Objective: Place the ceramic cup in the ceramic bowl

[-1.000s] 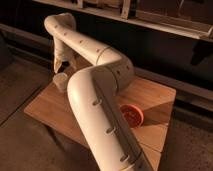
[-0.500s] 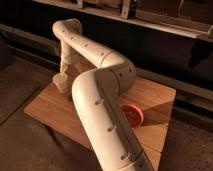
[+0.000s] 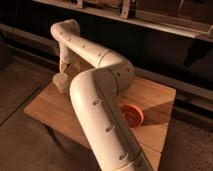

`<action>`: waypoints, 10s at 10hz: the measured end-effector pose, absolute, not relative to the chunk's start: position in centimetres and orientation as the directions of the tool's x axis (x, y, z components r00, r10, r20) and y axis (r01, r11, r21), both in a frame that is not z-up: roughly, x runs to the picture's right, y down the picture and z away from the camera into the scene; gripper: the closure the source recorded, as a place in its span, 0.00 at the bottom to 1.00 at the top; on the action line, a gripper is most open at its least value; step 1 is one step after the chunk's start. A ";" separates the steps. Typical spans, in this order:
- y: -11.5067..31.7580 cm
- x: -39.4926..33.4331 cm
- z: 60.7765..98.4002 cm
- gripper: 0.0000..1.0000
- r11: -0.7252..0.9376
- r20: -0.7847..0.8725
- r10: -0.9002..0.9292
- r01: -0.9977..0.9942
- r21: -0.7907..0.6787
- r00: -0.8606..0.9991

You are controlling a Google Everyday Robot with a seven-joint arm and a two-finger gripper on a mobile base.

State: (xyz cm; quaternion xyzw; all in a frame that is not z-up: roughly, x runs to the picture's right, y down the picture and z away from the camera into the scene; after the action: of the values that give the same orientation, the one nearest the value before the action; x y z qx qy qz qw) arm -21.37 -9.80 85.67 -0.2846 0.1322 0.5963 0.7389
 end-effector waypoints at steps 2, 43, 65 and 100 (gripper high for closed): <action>-8.2 -22.2 86.1 0.35 0.114 -0.552 0.794 -0.955 -0.275 0.254; 4.8 7.9 63.5 1.00 -0.337 -0.494 0.786 -0.927 0.163 -0.372; 7.5 16.6 67.7 1.00 -0.405 -0.546 0.714 -0.895 0.188 -0.438; 9.3 15.3 67.0 0.49 -0.430 -0.550 0.695 -0.881 0.199 -0.464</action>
State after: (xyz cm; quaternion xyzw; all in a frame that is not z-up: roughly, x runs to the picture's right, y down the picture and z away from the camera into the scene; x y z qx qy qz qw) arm 15.32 9.32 66.97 -0.1971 0.2355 0.8224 0.4789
